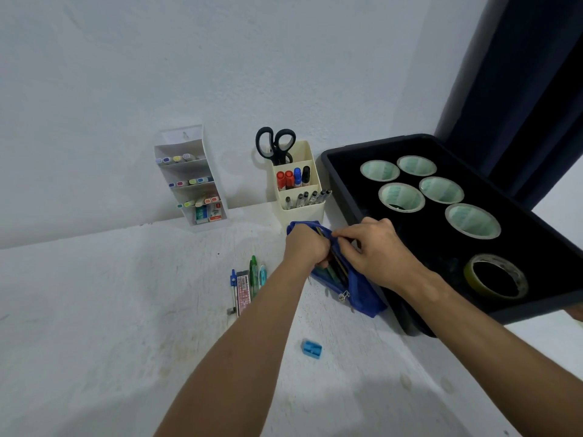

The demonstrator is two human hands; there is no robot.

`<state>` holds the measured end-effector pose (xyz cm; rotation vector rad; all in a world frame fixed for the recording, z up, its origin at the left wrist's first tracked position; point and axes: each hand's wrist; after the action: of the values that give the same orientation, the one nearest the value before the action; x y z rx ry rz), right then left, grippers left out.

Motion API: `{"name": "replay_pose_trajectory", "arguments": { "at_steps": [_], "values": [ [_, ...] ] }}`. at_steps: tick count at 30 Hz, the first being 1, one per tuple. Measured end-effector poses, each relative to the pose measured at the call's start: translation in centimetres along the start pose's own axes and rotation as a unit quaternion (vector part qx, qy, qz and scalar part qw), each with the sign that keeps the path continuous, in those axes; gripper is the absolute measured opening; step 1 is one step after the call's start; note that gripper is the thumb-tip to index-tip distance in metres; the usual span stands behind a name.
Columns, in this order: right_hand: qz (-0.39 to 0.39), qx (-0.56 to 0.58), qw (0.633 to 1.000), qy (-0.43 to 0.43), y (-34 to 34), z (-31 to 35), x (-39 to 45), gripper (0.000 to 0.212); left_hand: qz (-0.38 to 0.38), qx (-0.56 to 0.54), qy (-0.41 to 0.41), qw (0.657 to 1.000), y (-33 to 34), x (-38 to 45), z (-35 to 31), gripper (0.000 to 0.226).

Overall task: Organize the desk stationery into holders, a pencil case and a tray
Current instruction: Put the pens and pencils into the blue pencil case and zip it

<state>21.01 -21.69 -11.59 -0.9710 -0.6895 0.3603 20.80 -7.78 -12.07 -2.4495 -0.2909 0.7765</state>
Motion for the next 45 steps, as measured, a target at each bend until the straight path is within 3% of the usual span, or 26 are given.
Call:
{"name": "replay_pose_trajectory", "arguments": {
  "at_steps": [4, 10, 14, 17, 21, 27, 37, 42, 45],
  "values": [
    [-0.001, -0.005, 1.000, 0.006, 0.1, -0.1, 0.1, 0.024, -0.018, 0.033, 0.043, 0.998, -0.5, -0.1, 1.1, 0.011],
    [0.009, -0.047, 0.999, -0.021, 0.4, -0.1, 0.0, 0.021, -0.087, 0.061, 0.168, 0.980, -2.4, -1.5, 3.8, 0.022],
    [0.033, -0.093, 0.994, -0.043, 0.4, 0.3, 0.0, 0.025, -0.141, 0.117, 0.157, 0.970, -4.1, -1.8, 6.1, 0.016],
    [0.036, -0.076, 0.996, -0.030, 0.3, 0.3, 0.0, 0.025, -0.183, 0.179, 0.100, 0.961, -5.3, -2.4, 7.9, 0.015],
    [0.030, -0.060, 0.997, -0.026, 0.1, 0.3, -0.1, 0.025, -0.160, 0.316, 0.083, 0.932, -5.2, -4.1, 9.9, 0.020],
    [-0.011, -0.073, 0.997, 0.012, 0.0, 0.6, -0.2, 0.021, -0.161, 0.378, 0.105, 0.905, -3.0, -5.7, 10.7, 0.018],
    [-0.020, -0.096, 0.995, 0.024, -0.1, 0.8, -0.2, 0.022, -0.180, 0.401, 0.111, 0.891, -1.1, -6.7, 10.1, 0.017],
    [-0.020, -0.070, 0.997, 0.033, -0.1, 0.7, -0.3, 0.021, -0.171, 0.315, 0.096, 0.929, -2.0, -6.4, 9.5, 0.022],
    [-0.019, -0.054, 0.997, 0.045, -0.2, 0.7, -0.2, 0.021, -0.160, 0.202, 0.111, 0.960, -3.3, -6.0, 7.8, 0.032]
  ]
}}
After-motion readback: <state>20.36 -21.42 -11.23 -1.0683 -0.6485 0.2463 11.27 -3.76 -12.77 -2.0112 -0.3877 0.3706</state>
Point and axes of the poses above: each hand's wrist, its own x-axis towards the middle knuckle, its own y-axis out of the palm, z = x × y
